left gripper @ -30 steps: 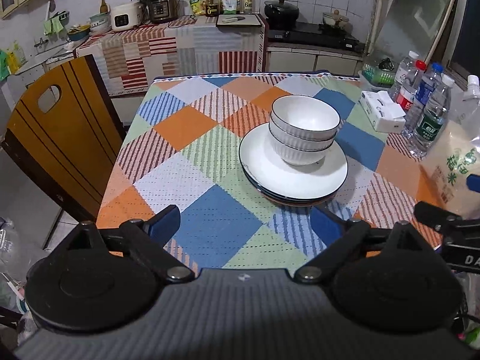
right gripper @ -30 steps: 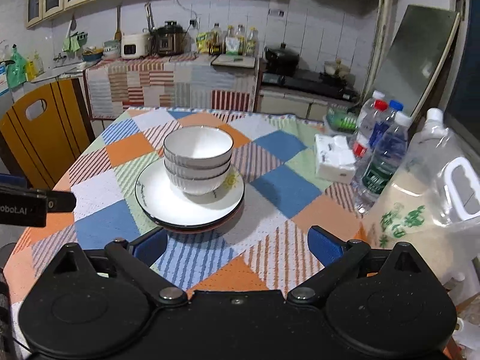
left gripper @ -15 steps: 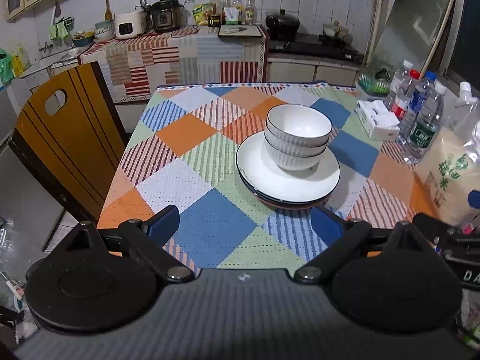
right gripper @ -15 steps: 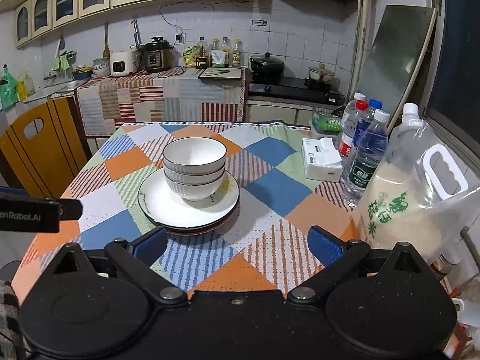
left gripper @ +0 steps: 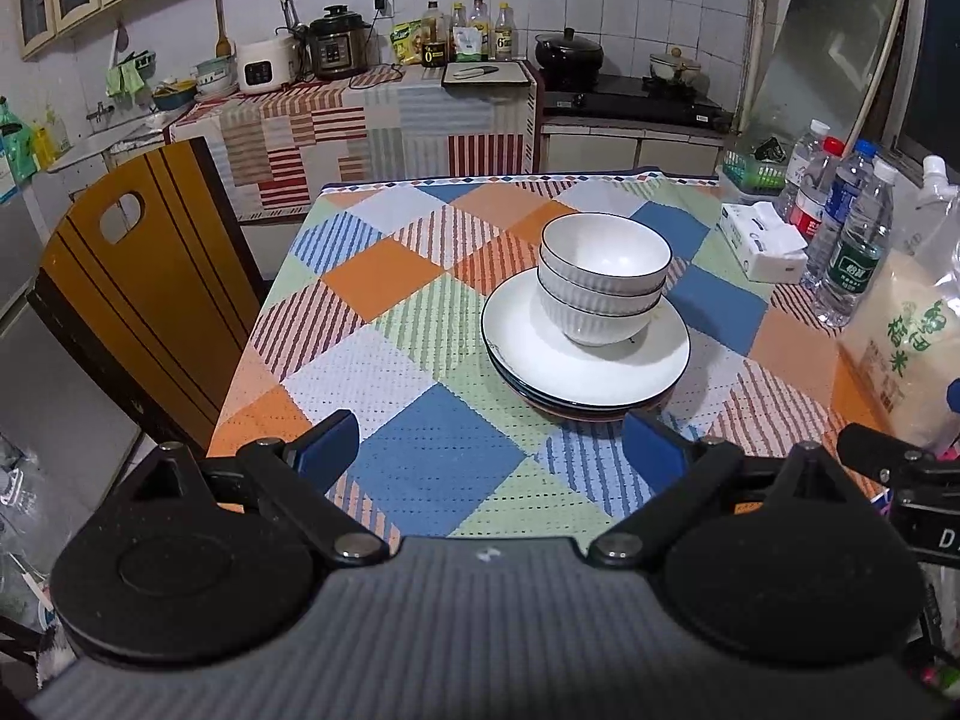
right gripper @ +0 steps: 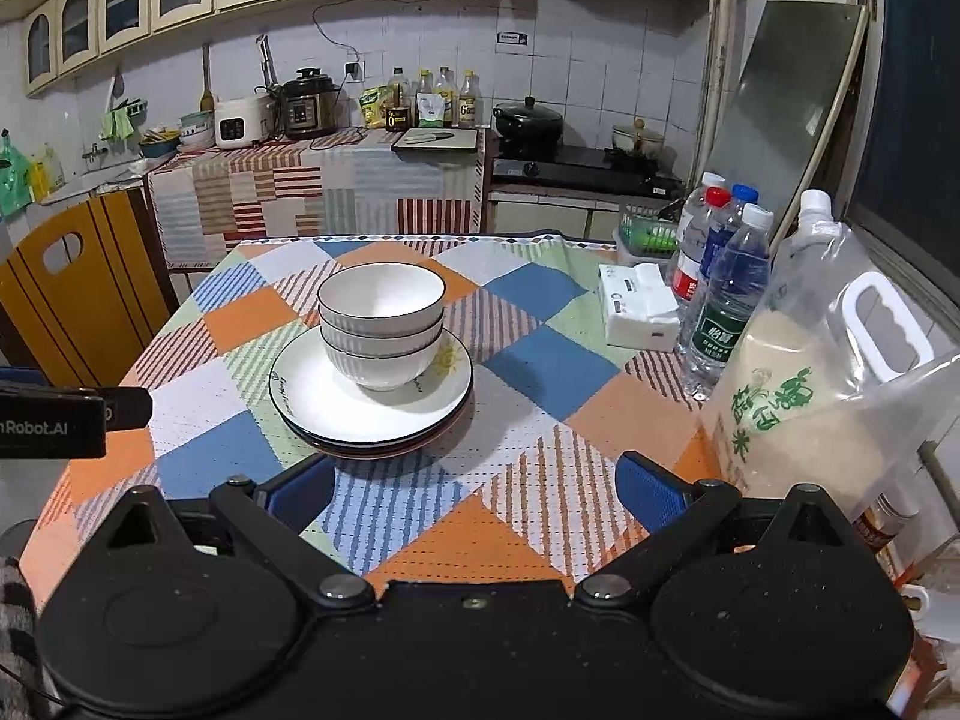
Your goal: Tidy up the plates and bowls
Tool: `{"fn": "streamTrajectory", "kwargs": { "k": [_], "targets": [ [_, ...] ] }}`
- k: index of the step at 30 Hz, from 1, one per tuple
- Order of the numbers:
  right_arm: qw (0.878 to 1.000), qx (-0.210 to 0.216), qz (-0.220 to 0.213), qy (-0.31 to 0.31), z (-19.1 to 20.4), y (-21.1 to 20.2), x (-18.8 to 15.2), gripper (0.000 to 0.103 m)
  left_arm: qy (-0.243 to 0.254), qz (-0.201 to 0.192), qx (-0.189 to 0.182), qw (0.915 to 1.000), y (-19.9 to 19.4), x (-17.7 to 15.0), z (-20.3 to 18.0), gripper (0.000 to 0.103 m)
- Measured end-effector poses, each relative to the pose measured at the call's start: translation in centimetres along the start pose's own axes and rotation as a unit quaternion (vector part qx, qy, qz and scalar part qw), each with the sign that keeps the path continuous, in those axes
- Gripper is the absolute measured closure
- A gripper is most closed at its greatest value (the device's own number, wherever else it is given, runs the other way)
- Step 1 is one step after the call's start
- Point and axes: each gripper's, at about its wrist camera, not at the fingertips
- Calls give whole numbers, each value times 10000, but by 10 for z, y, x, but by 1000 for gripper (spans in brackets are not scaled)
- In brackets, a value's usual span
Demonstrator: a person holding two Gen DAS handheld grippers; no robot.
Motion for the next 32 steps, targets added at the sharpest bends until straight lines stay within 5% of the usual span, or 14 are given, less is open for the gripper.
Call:
{"fn": "streamTrajectory", "kwargs": {
  "k": [32],
  "targets": [
    [9999, -6, 67, -91, 0, 2, -2, 2, 3, -56, -170, 9998, -5, -2, -5, 5]
  ]
}}
Point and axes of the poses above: each gripper's, at about its wrist camera, not at the fingertips, and y roughly the way its jaws point, z to its left, x to its top, and after that the axes turned 15 degrees about -z, right-handed
